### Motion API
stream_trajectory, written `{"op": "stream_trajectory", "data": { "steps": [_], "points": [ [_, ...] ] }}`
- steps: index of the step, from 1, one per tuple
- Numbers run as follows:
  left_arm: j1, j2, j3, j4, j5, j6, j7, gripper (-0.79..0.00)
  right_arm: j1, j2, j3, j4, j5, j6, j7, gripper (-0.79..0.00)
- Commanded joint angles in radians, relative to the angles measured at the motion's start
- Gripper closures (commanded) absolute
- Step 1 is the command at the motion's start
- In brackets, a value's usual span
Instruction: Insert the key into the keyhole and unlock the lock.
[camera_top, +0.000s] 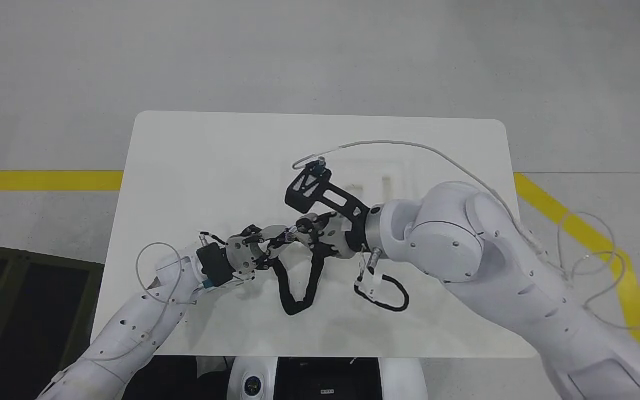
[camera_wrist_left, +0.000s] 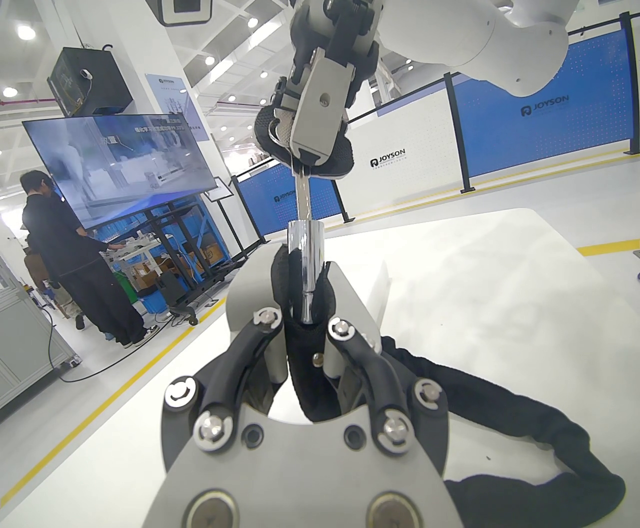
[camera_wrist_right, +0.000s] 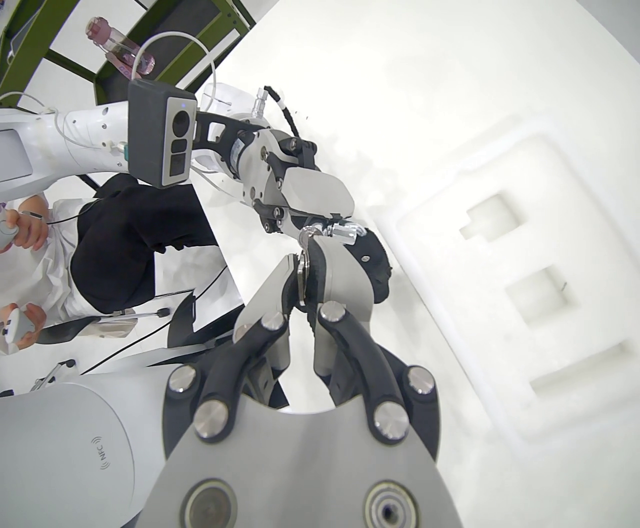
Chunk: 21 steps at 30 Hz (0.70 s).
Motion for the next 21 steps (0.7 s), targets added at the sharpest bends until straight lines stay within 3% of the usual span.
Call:
{"op": "stream_trajectory", "data": {
  "steps": [1,17,18,20,21],
  "points": [
    [0.0,0.0,0.0,0.0,0.0,0.0,0.0,0.0,0.006,-0.002,-0.005,-0.001,-0.007,0.01,0.008,0.0],
    [0.0,0.0,0.0,0.0,0.0,0.0,0.0,0.0,0.034,-0.025,-0.043,0.042,-0.001,0.026,0.007,0.0],
    [0.0,0.0,0.0,0.0,0.0,0.0,0.0,0.0,0.036,-0.026,-0.045,0.042,0.0,0.026,0.006,-0.203],
    [0.0,0.0,0.0,0.0,0.0,0.0,0.0,0.0,0.04,-0.028,-0.046,0.042,-0.001,0.027,0.008,-0.385],
    [0.0,0.0,0.0,0.0,0.0,0.0,0.0,0.0,0.041,-0.029,-0.047,0.041,-0.002,0.028,0.009,-0.517]
  ]
}}
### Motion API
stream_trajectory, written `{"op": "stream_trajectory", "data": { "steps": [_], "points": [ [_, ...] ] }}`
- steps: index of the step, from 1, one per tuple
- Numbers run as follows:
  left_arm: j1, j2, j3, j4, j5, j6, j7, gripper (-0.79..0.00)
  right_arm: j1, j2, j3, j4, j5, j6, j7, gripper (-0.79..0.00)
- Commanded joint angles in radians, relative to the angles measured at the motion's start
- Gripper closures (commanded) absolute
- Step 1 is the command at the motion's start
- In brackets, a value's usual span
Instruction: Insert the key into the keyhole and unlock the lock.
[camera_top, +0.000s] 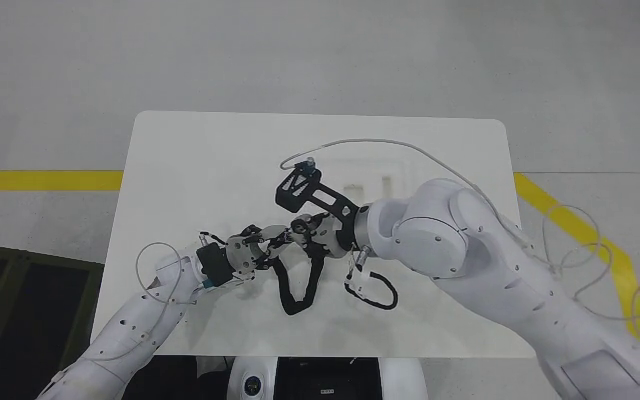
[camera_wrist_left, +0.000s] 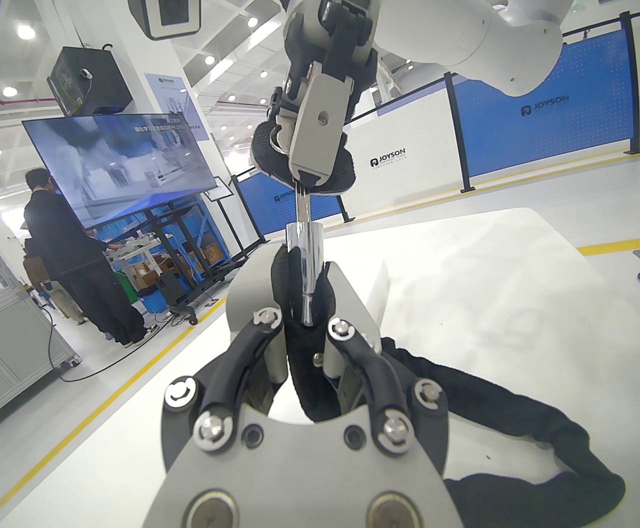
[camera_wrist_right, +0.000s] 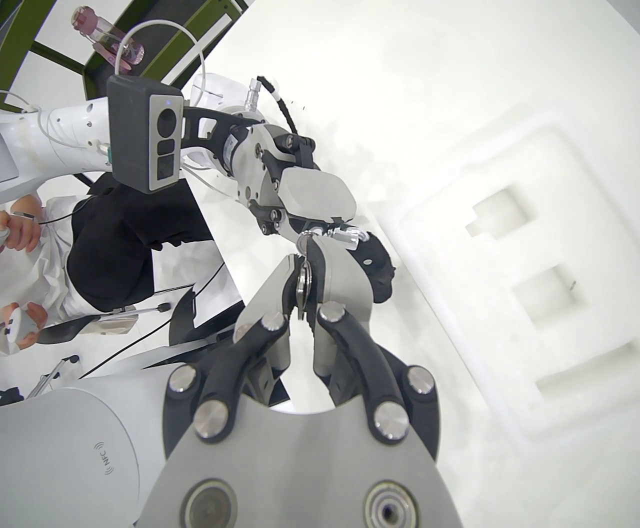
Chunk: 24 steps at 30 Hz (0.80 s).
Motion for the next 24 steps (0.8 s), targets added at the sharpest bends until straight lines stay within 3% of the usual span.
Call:
{"op": "stream_trajectory", "data": {
  "steps": [1,3,16,20,22,24],
  "points": [
    [0.0,0.0,0.0,0.0,0.0,0.0,0.0,0.0,0.002,-0.001,0.0,-0.001,-0.002,0.001,0.001,-0.646],
    [0.0,0.0,0.0,0.0,0.0,0.0,0.0,0.0,0.002,-0.003,0.0,0.0,-0.003,0.001,0.001,-0.69],
    [0.0,0.0,0.0,0.0,0.0,0.0,0.0,0.0,-0.012,-0.001,0.037,-0.031,-0.049,-0.025,-0.035,-0.699],
    [0.0,0.0,0.0,0.0,0.0,0.0,0.0,0.0,-0.067,0.014,0.105,-0.049,-0.031,-0.065,-0.065,-0.539],
    [0.005,-0.001,-0.001,-0.007,-0.007,0.005,-0.02,0.0,-0.095,0.024,0.141,-0.059,-0.038,-0.091,-0.068,-0.403],
    [0.015,-0.001,-0.008,-0.018,-0.02,0.002,-0.045,0.0,-0.127,0.033,0.178,-0.068,-0.03,-0.124,-0.084,-0.348]
  ]
}}
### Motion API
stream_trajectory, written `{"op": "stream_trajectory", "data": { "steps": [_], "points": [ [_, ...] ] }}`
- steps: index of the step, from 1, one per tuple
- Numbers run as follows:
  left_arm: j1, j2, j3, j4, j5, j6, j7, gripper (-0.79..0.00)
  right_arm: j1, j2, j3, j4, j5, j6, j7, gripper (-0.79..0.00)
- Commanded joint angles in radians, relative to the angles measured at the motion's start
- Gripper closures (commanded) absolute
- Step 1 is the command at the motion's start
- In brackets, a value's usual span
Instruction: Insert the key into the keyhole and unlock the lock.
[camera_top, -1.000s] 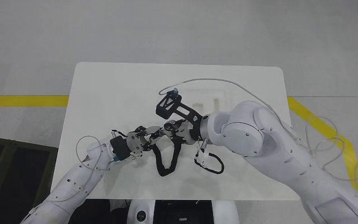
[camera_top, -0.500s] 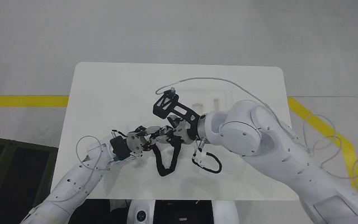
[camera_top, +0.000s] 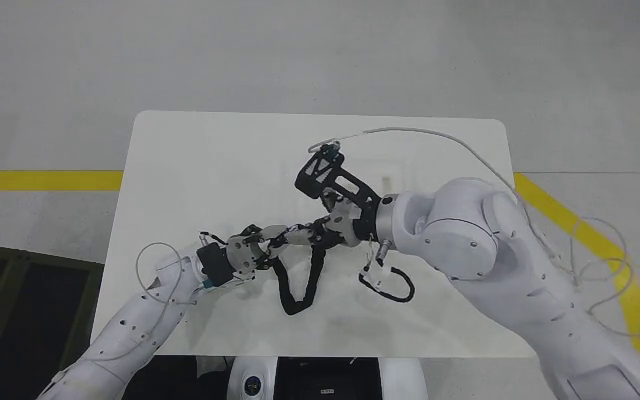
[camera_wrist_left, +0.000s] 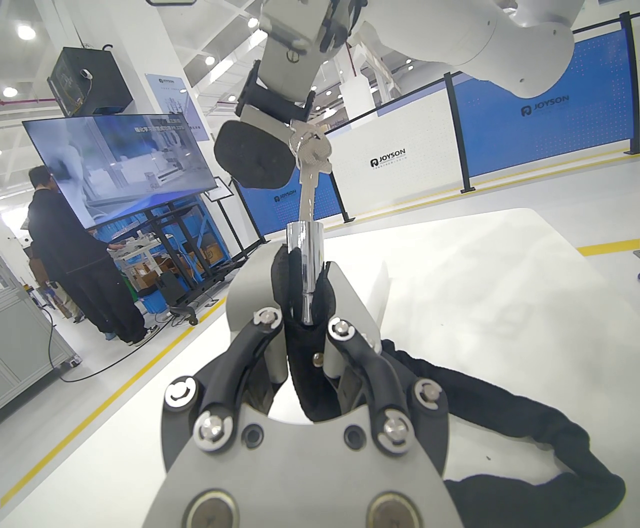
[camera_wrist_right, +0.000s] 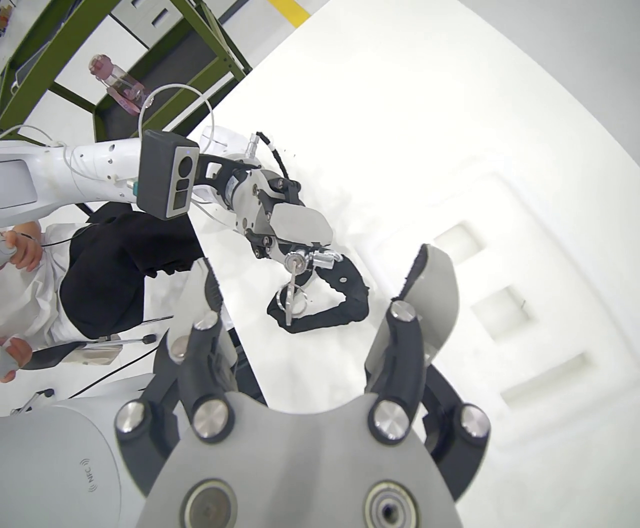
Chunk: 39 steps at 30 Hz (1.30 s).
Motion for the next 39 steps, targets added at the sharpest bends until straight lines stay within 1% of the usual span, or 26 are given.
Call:
{"op": "stream_trajectory", "data": {
  "steps": [1,3,4,5,13,19,24,30,39],
  "points": [
    [0.01,0.0,-0.007,-0.01,-0.013,-0.011,-0.025,0.0,-0.031,0.009,0.037,-0.007,-0.003,-0.033,-0.01,-0.292],
    [0.016,0.002,-0.015,-0.016,-0.019,-0.023,-0.035,0.0,-0.062,0.016,0.068,-0.014,0.002,-0.067,-0.031,-0.157],
    [0.02,0.002,-0.019,-0.018,-0.025,-0.031,-0.039,0.0,-0.076,0.02,0.082,-0.014,-0.002,-0.083,-0.033,-0.037],
    [0.024,0.002,-0.022,-0.019,-0.032,-0.042,-0.044,0.0,-0.089,0.024,0.095,-0.018,-0.007,-0.1,-0.038,0.0],
    [0.038,0.004,-0.042,-0.035,-0.068,-0.112,-0.086,0.0,-0.164,0.047,0.162,-0.036,-0.077,-0.263,-0.077,0.0],
    [0.04,0.001,-0.04,-0.043,-0.076,-0.151,-0.106,0.0,-0.164,0.048,0.136,-0.054,-0.169,-0.339,-0.114,0.0],
    [0.038,-0.002,-0.04,-0.041,-0.081,-0.17,-0.117,0.0,-0.147,0.045,0.104,-0.064,-0.22,-0.38,-0.135,0.0],
    [0.038,-0.006,-0.043,-0.036,-0.097,-0.189,-0.119,0.0,-0.138,0.045,0.083,-0.065,-0.239,-0.405,-0.121,0.0],
    [0.039,-0.011,-0.043,-0.035,-0.098,-0.2,-0.122,0.0,-0.111,0.038,0.044,-0.05,-0.248,-0.411,-0.117,0.0]
  ]
}}
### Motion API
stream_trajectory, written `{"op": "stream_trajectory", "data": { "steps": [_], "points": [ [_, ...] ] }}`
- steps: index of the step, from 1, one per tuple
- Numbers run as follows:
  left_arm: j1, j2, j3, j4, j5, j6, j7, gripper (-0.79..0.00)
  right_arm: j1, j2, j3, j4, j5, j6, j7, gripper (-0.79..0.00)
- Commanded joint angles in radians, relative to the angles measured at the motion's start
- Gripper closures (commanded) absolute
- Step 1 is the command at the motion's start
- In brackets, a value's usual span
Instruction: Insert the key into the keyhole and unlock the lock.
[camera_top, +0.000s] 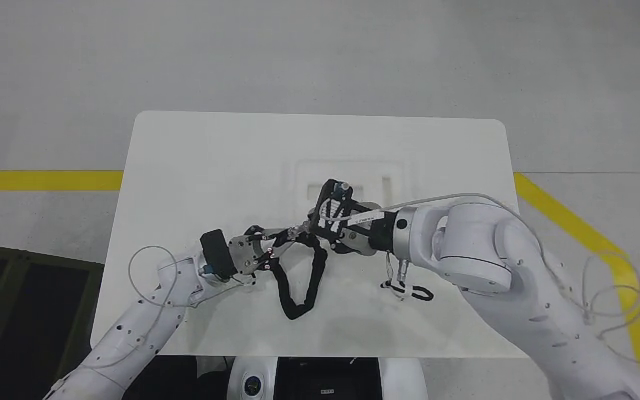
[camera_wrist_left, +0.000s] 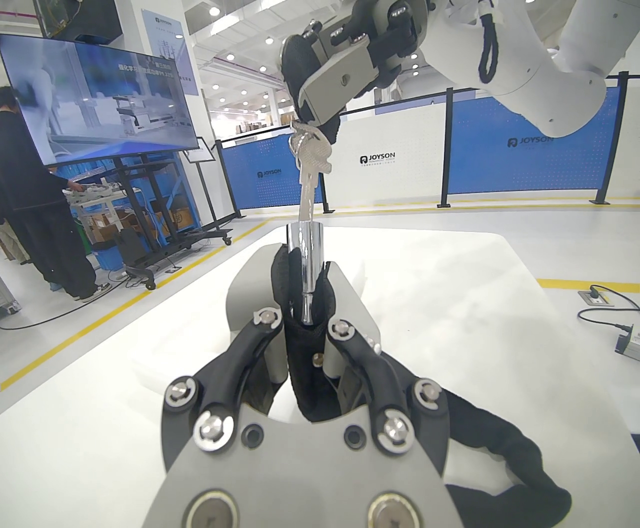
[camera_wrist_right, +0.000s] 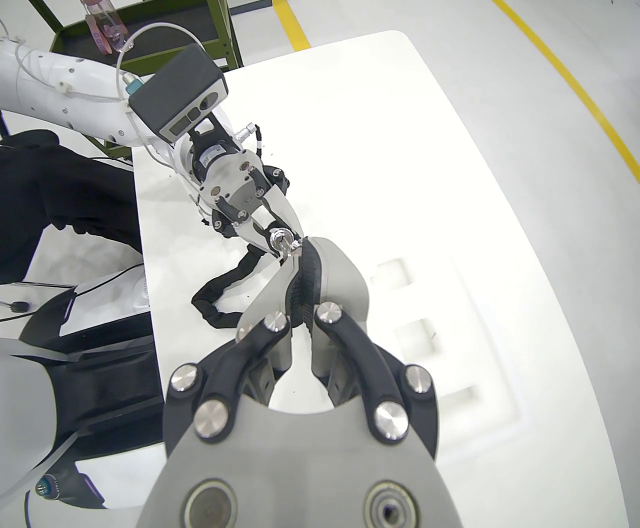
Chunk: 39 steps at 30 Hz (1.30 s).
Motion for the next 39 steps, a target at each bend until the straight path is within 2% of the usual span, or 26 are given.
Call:
{"op": "stream_trajectory", "data": {
  "steps": [1,16,29,39],
  "points": [
    [0.0,-0.001,0.0,0.0,0.003,0.001,-0.003,0.0,0.01,-0.002,-0.01,0.002,-0.004,-0.001,0.004,0.0],
    [0.0,-0.009,-0.001,-0.005,0.02,0.006,-0.006,0.0,0.072,-0.019,-0.069,0.039,0.013,0.029,0.028,0.0],
    [0.004,-0.013,-0.007,-0.005,0.029,0.007,0.002,0.0,0.038,-0.009,-0.016,0.011,0.008,0.037,0.025,0.0],
    [0.009,-0.015,-0.016,-0.008,0.035,0.005,0.005,0.0,0.066,-0.019,-0.067,0.03,0.01,0.027,0.043,0.0]
  ]
}}
